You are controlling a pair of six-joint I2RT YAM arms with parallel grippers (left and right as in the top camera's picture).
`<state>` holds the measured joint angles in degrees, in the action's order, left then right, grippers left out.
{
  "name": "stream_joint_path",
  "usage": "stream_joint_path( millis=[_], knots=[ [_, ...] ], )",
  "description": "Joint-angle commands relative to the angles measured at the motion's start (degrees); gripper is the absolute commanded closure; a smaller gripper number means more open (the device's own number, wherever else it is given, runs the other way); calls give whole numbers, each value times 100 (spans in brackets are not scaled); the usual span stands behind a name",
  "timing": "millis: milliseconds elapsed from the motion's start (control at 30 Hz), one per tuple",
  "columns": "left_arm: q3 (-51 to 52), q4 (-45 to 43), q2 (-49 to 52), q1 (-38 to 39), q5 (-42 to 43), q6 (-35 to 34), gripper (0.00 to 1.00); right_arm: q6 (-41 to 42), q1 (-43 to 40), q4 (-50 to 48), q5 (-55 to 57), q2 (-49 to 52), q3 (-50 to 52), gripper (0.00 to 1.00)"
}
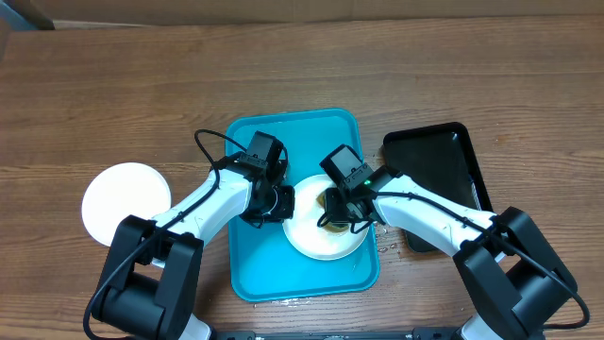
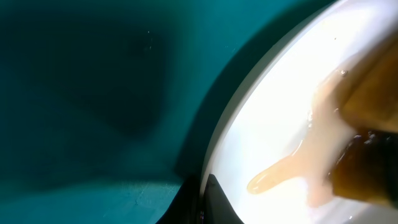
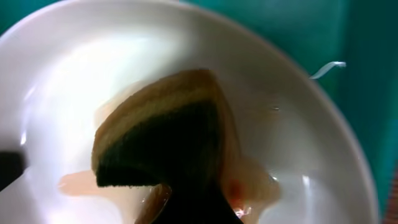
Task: Clean dirty plates on tray and stack at the side
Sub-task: 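Scrub the white plate with the sponge in the right gripper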
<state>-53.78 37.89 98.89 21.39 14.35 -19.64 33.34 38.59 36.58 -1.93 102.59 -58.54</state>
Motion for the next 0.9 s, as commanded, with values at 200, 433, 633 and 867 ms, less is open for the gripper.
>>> stream_joint_path(
  millis=[200,433,633,867],
  knots=[
    [4,308,-44,-470,-841,-114,96,697,-428,542,1849,310,273,96],
    [4,350,-44,-603,-839,-13,96,1145,-656,1106,2354,280,168,96],
    [4,389,-44,-603,-839,-7,96,769,-658,1639,2275,-240,-302,96],
    [4,385,-44,-603,-839,-4,96,63,-809,1856,1784,-1303,-586,96]
  ],
)
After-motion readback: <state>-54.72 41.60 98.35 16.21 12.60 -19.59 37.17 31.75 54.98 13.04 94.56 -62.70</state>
